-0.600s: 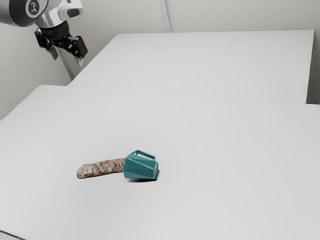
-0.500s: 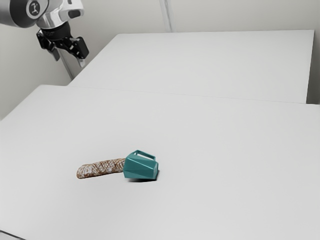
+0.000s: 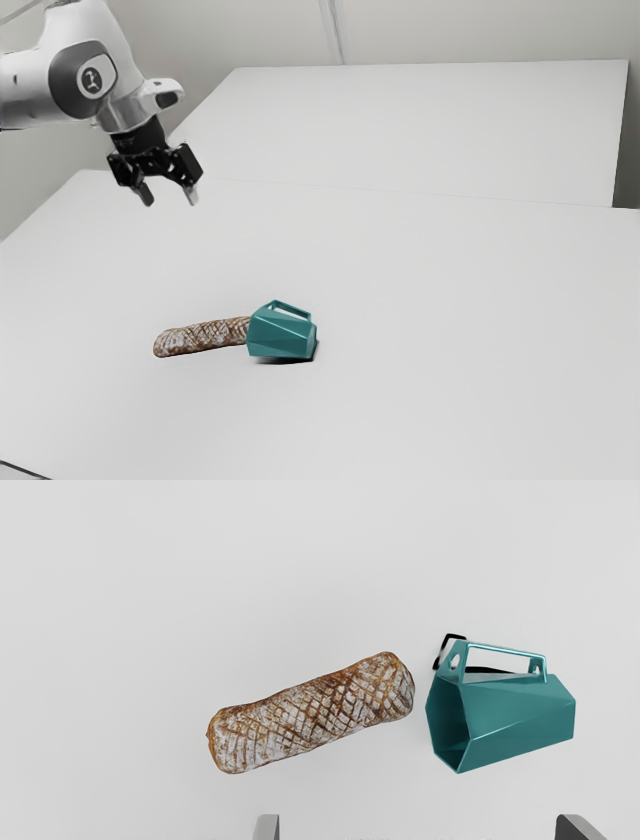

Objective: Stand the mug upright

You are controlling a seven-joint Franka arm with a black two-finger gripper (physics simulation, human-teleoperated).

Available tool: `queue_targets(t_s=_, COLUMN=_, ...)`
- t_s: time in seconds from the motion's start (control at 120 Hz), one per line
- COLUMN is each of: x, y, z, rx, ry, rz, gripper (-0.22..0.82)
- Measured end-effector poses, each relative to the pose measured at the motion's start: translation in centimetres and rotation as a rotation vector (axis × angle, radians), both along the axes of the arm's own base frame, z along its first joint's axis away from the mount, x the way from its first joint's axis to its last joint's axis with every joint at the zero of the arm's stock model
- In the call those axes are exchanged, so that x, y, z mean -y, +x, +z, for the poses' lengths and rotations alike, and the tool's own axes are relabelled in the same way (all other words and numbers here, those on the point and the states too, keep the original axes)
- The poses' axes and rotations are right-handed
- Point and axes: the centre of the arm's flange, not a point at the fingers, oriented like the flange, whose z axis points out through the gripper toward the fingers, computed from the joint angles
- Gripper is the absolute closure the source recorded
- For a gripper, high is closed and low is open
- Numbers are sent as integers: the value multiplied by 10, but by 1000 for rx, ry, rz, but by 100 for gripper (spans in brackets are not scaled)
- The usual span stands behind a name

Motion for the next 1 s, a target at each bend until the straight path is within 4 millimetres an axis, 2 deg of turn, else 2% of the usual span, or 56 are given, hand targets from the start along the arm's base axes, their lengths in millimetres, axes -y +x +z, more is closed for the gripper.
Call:
queue_targets(t_s=0.117, x=-10, y=-8, z=-52, rx=-72, ry=-136, rz=89, gripper=0)
queue_targets(t_s=0.267, x=-7, y=-5, z=-104, rx=-140, ry=-263, rz=168, gripper=0)
queue_targets(t_s=0.383, x=-2, y=-14, z=-151, rx=-214, ry=-352, rz=236, gripper=0)
queue_targets(t_s=0.475, x=-1, y=-13, z=-180, rx=-255, ry=-394, rz=279, gripper=0)
queue_targets(t_s=0.8, x=7, y=0, z=-241, rx=-309, ry=-503, rz=399, gripper=0)
queue_targets(t_s=1.0, x=23, y=7, z=-260, rx=-322, ry=-591, rz=462, gripper=0)
